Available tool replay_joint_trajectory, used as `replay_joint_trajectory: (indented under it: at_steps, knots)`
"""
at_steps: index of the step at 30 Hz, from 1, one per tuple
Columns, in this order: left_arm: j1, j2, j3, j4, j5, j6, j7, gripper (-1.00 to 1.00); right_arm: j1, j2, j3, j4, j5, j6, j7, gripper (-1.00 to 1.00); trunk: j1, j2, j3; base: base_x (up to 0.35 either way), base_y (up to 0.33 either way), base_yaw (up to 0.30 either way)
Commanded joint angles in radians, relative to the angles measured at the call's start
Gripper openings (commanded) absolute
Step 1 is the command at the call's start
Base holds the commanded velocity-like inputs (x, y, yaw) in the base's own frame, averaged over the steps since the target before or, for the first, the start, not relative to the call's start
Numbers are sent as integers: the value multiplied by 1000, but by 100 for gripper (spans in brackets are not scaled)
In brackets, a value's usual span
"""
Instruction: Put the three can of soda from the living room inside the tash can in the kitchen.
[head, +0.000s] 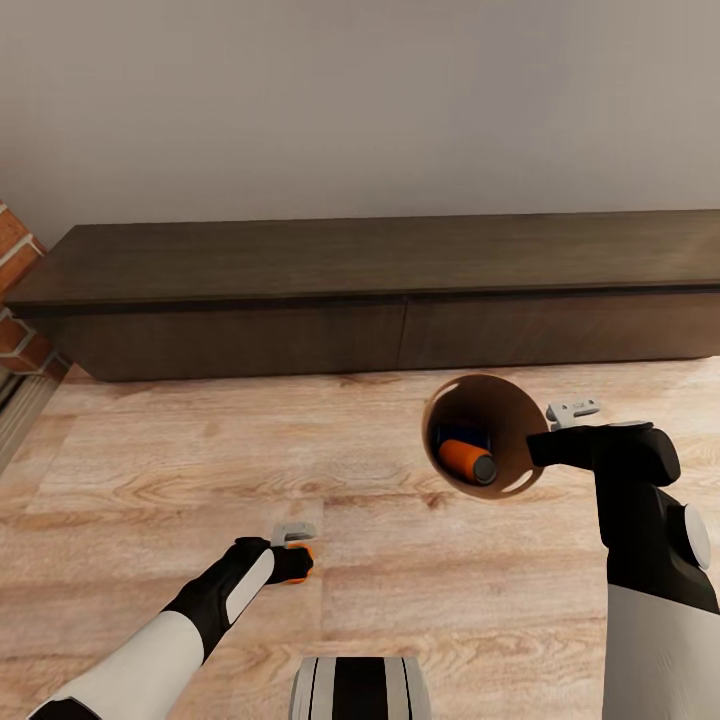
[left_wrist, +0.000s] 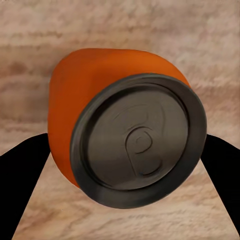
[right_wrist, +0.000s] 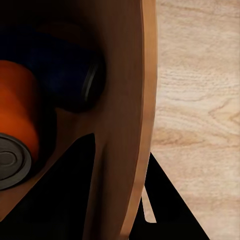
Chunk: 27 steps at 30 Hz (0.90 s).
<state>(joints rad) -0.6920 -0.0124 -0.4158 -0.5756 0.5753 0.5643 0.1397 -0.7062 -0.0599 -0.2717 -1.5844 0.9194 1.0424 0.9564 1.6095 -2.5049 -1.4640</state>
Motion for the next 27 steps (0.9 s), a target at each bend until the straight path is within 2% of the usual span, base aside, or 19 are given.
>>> replay_joint_trajectory:
  at_steps: [1, 8, 24, 27]
  knots:
    - [0, 0, 0, 0, -5, 0, 0, -100, 0, 0, 0, 0, -14, 5, 4, -100, 0, 0, 0, 0, 0, 0]
    - [0, 0, -1, 1, -5, -1, 0, -100, 1, 0, 0, 0, -14, 5, 4, -100, 0, 0, 0, 0, 0, 0]
    - [-1, -2, -7, 10, -5, 2, -1, -100, 2, 8, 0, 0, -14, 5, 4, -100, -7, 4, 62, 0, 0, 0]
    - [-1, -2, -8, 10, -5, 2, -1, -100, 3, 9, 10, 0, -14, 5, 4, -100, -9, 4, 74, 0, 0, 0]
